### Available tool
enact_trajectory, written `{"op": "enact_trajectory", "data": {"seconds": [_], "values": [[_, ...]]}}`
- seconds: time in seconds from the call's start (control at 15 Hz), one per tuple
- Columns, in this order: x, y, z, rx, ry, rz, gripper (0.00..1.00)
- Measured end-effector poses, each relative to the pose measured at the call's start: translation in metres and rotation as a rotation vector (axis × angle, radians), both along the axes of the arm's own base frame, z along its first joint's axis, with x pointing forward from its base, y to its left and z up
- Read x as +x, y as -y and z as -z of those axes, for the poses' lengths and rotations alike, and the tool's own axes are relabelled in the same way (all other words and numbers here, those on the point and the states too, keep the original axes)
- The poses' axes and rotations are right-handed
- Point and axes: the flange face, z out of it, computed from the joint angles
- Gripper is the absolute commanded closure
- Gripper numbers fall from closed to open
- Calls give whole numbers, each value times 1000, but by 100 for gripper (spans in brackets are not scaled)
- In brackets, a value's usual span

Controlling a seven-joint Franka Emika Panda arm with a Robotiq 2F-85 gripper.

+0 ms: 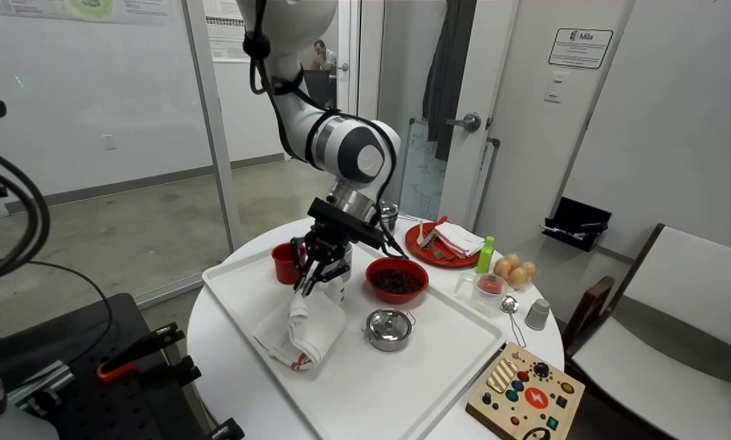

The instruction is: Fold the tea towel

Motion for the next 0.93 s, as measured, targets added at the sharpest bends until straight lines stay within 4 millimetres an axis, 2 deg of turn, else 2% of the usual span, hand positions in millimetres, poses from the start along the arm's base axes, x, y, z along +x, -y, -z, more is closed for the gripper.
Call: {"op": "enact_trajectory", "data": {"seconds": [0.47, 0.93], "values": [[5, -26, 2, 37, -62, -82, 89], [11, -45, 28, 69, -153, -155, 89]]}}
